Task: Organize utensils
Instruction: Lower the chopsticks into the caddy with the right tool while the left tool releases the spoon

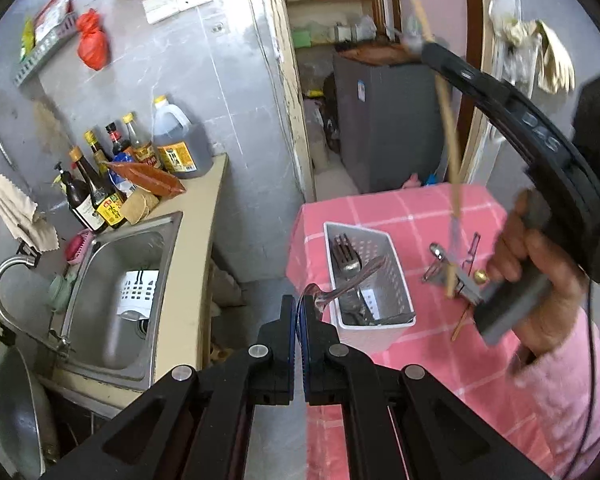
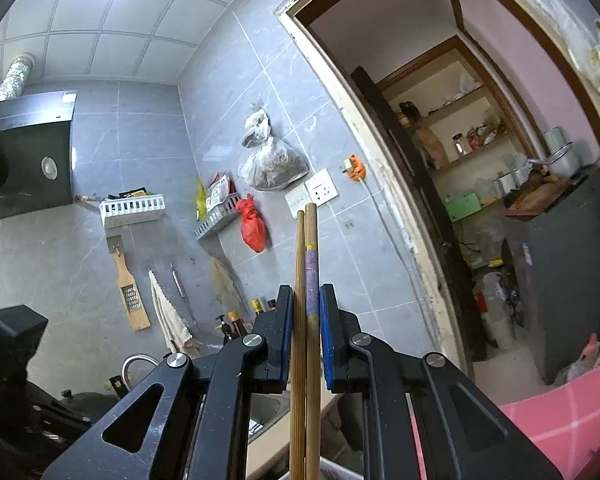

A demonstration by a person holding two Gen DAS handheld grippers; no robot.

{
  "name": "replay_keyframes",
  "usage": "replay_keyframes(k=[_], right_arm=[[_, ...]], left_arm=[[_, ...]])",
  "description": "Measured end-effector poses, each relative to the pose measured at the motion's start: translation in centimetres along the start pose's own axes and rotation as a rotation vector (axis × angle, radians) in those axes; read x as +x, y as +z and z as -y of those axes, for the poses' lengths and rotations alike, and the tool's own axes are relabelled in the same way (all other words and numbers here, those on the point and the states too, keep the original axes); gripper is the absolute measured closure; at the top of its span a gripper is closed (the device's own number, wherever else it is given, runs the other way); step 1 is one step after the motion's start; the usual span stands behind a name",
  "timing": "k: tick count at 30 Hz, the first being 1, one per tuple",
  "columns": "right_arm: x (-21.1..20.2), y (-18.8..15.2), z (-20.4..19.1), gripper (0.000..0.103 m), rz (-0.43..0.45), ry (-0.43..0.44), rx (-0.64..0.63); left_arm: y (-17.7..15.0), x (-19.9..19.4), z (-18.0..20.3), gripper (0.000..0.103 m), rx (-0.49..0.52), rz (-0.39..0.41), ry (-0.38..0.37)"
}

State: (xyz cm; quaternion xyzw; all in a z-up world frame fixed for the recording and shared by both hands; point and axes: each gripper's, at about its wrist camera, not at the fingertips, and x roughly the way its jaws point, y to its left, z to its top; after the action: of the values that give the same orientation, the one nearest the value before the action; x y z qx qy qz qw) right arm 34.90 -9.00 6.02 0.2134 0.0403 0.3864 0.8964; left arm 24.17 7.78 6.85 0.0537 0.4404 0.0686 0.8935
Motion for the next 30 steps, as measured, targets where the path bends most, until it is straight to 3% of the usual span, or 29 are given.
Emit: replay_keyframes(k=[13, 30], right_arm=[[4.7, -4.7, 3.3, 0.091, -0.04, 0.054, 0.002], [2.3, -7.9, 4.3, 0.091, -0.171, 0.061, -0.016]], left_arm=[[0.4, 2.8, 1.2, 0.1, 0.002, -0.062, 0.044], [1.2, 4.0, 1.6, 0.097, -0.071, -0.08, -0.076]])
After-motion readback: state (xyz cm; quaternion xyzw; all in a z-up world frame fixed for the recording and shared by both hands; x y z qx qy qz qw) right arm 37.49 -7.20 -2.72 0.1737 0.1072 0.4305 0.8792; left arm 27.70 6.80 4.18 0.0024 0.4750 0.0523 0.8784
